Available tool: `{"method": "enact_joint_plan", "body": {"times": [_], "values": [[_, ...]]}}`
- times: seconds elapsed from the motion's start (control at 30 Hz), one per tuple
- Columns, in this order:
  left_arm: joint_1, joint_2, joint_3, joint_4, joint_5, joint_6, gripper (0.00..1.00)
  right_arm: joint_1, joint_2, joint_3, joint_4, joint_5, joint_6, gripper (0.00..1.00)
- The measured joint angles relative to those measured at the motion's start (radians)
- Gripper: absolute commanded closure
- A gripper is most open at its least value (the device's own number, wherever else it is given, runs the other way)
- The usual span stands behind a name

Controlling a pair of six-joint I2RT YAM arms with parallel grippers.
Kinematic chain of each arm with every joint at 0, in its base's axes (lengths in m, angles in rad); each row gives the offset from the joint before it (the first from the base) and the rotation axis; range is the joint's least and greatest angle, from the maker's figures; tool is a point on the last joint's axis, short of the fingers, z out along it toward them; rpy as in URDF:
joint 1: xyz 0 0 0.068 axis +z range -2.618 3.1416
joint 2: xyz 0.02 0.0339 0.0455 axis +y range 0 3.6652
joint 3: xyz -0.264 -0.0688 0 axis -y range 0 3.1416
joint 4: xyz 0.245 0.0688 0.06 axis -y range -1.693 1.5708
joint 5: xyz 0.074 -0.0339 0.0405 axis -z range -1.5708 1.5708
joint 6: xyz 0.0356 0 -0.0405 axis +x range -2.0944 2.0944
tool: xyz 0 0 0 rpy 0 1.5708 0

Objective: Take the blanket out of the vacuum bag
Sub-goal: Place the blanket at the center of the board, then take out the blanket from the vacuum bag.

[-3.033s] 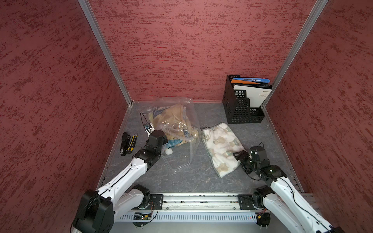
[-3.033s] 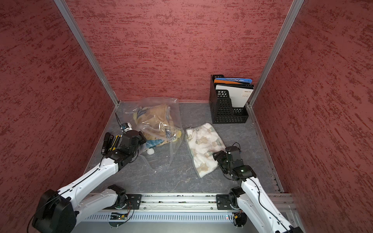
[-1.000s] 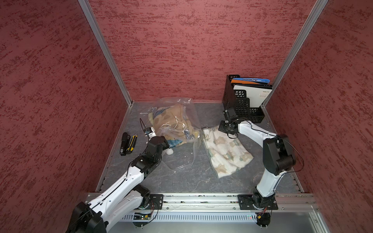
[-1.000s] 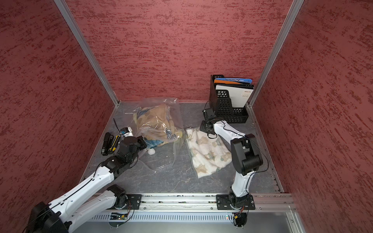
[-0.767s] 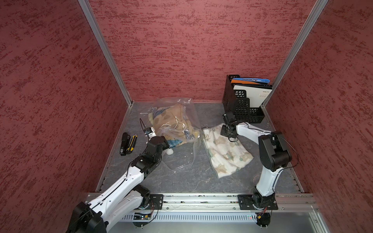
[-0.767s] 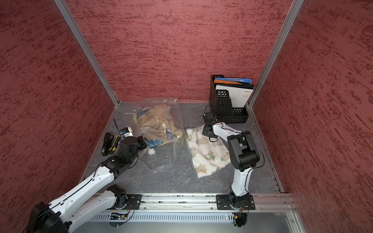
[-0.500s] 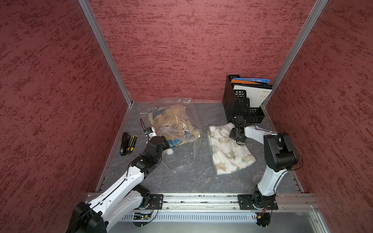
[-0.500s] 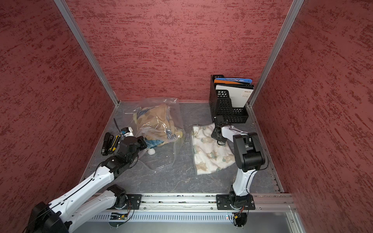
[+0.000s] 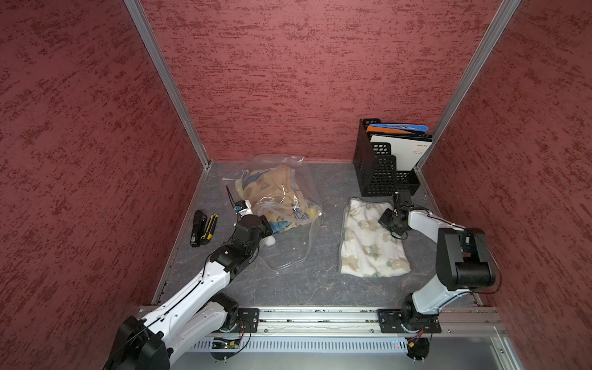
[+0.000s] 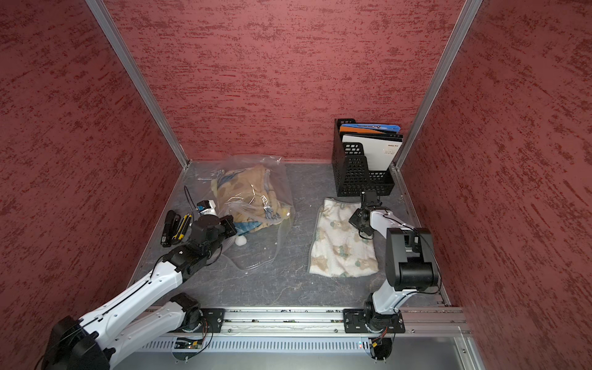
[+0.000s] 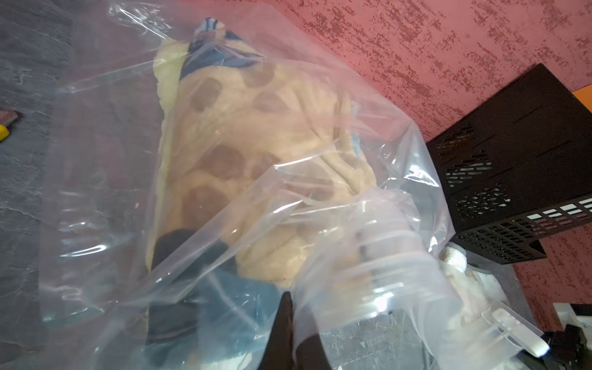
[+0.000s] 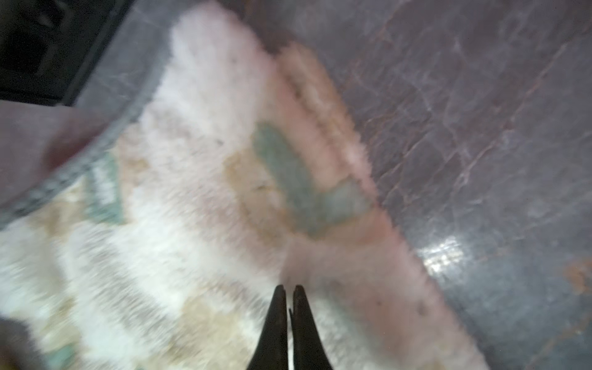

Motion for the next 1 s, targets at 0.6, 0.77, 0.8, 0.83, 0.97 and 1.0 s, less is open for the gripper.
{"method": "enact_joint_plan", "body": {"times": [0.6, 0.77, 0.8, 0.83, 0.97, 1.0], "values": [[-0.158, -0.053, 0.060, -0.098, 0.017, 0.040, 1.00, 0.381, -0.495, -0.195, 0.188, -0.258, 0.333, 0.61], [-0.168, -0.048, 0.068, -0.113, 0.014, 0.042, 1.00, 0.422, -0.434, -0.160, 0.241, -0.262, 0.352, 0.61], [-0.169, -0.048, 0.071, -0.116, 0.013, 0.042, 1.00, 0.429, -0.419, -0.152, 0.253, -0.262, 0.353, 0.61], [-0.170, -0.048, 0.073, -0.118, 0.011, 0.042, 1.00, 0.435, -0.406, -0.147, 0.265, -0.262, 0.352, 0.61], [-0.172, -0.048, 0.074, -0.126, 0.003, 0.042, 1.00, 0.450, -0.362, -0.140, 0.314, -0.274, 0.358, 0.61], [-0.172, -0.048, 0.074, -0.126, 0.001, 0.042, 1.00, 0.452, -0.351, -0.140, 0.324, -0.277, 0.359, 0.61]]}}
